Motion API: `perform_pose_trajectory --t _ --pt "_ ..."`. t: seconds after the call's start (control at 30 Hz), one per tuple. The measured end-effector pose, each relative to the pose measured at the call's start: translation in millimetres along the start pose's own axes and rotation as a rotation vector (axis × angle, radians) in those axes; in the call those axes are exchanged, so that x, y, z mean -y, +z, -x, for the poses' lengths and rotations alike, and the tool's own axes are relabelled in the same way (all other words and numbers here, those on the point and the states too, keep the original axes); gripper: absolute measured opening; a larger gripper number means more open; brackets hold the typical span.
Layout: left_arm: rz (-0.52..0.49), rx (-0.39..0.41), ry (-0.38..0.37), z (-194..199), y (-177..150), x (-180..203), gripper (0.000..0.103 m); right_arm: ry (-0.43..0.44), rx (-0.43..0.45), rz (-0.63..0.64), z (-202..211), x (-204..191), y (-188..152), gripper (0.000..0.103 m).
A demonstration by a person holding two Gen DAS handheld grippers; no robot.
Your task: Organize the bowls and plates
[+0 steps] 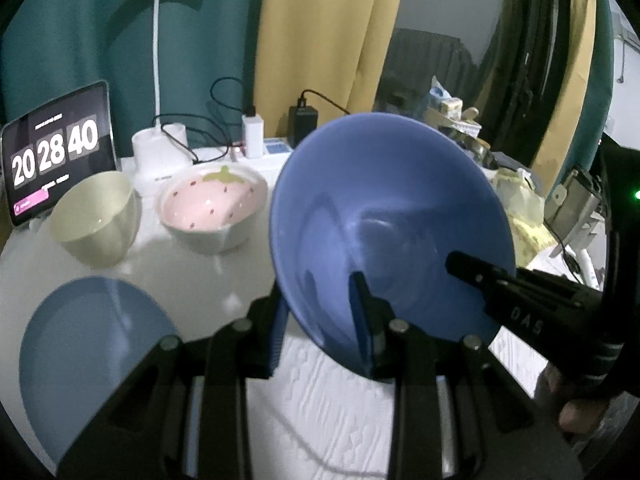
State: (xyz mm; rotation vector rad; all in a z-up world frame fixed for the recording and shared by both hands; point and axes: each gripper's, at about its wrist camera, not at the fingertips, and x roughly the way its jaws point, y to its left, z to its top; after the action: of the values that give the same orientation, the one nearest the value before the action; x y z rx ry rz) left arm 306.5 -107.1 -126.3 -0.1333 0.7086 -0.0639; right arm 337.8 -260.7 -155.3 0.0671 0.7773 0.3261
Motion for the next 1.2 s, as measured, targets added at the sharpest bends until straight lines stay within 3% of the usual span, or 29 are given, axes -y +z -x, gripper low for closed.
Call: perform_pose_trajectory --t 0.87,1.2 --pt "0.006 -0.070 -0.008 22.2 -36.8 -15.2 0.031 0.029 -0.135 -0.036 11.0 -24.5 -39.0 0.023" --pt "0.017 -0.096 -0.019 24.5 -39.3 -20.2 0.032 0.027 -0.133 -0.030 14.8 -26.5 -35.6 0.039"
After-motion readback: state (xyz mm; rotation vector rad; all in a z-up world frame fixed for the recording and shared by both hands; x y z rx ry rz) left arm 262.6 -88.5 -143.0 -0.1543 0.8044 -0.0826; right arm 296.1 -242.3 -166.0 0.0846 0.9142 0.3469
